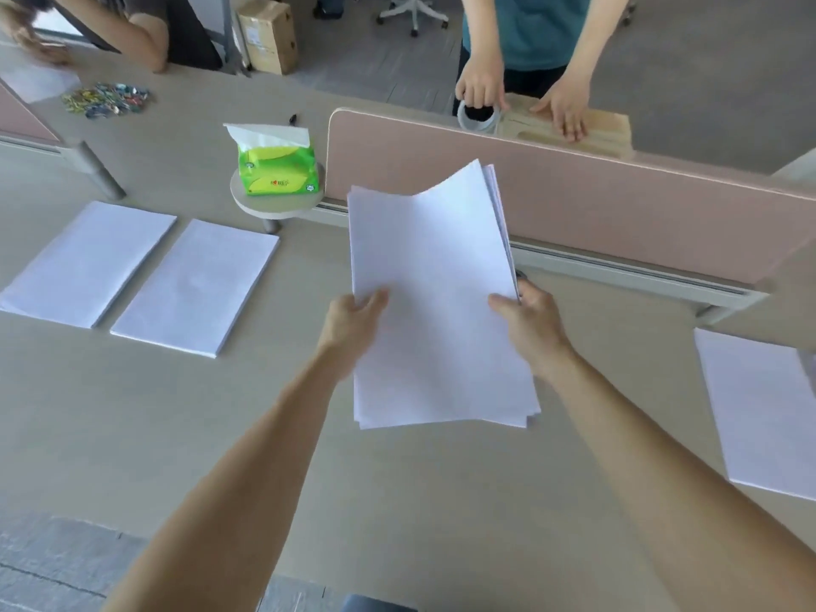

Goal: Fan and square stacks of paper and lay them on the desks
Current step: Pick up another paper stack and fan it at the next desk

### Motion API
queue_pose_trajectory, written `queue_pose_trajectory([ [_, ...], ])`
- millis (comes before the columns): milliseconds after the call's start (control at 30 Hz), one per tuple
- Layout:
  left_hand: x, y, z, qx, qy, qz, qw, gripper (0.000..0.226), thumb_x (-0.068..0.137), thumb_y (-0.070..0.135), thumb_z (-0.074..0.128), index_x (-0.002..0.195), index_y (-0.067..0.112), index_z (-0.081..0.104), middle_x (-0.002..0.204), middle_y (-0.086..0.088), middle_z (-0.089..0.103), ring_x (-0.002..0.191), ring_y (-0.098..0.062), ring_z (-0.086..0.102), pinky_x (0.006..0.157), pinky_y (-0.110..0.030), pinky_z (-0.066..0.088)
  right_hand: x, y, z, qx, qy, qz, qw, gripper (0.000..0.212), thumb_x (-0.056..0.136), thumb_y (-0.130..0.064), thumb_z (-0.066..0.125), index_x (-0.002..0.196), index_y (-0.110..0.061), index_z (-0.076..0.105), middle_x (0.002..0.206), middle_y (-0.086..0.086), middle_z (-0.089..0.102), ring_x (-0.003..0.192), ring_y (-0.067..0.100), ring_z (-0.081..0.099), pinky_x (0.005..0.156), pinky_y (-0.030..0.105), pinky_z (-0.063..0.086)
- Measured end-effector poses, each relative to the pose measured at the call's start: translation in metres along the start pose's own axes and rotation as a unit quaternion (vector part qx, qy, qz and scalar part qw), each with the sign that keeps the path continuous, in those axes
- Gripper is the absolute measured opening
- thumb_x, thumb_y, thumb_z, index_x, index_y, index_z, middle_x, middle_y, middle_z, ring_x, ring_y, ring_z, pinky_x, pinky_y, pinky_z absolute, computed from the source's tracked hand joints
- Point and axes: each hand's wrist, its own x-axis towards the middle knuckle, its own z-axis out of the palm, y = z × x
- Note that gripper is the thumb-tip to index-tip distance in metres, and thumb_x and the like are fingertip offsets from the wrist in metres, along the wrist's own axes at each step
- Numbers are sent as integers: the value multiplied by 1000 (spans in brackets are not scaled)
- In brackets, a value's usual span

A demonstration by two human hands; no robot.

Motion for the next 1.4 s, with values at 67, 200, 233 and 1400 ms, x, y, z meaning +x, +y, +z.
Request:
queue_pose_trajectory([
  [67, -23, 24, 44, 71, 0, 81, 994, 43, 95, 44, 58, 65, 14, 56, 55, 4, 47, 45, -15, 42, 44, -24, 32, -9, 0, -52, 6, 44, -33, 998, 17, 85, -13, 60, 74, -12, 47, 64, 0, 35, 56, 16, 29, 50, 26, 23],
  [200, -82, 60, 139, 63, -19, 170, 983, 46, 97, 40, 56, 61, 12, 49, 52, 4, 38, 43, -17, 32, 43, -23, 27, -38, 20, -170, 19, 81, -53, 995, 27, 88, -19, 61, 72, -13, 41, 64, -5, 36, 52, 10, 32, 47, 21, 29],
  [233, -100, 69, 164, 40, -30, 191, 980, 46, 98, 38, 57, 61, 12, 48, 52, 4, 37, 45, -16, 31, 44, -23, 27, -46, 24, -202, 30, 83, -45, 995, 27, 87, -27, 64, 75, -8, 48, 69, -5, 46, 58, 11, 42, 55, 22, 38],
  [1400, -516, 102, 842, -32, -465, 376, 801, 27, 98, 23, 58, 125, 28, 61, 124, 17, 66, 117, 7, 56, 98, -10, 41, -378, 289, -825, 160, 572, -19, 804, 43, 89, -48, 68, 80, -6, 65, 76, -3, 63, 72, 13, 60, 69, 33, 49],
])
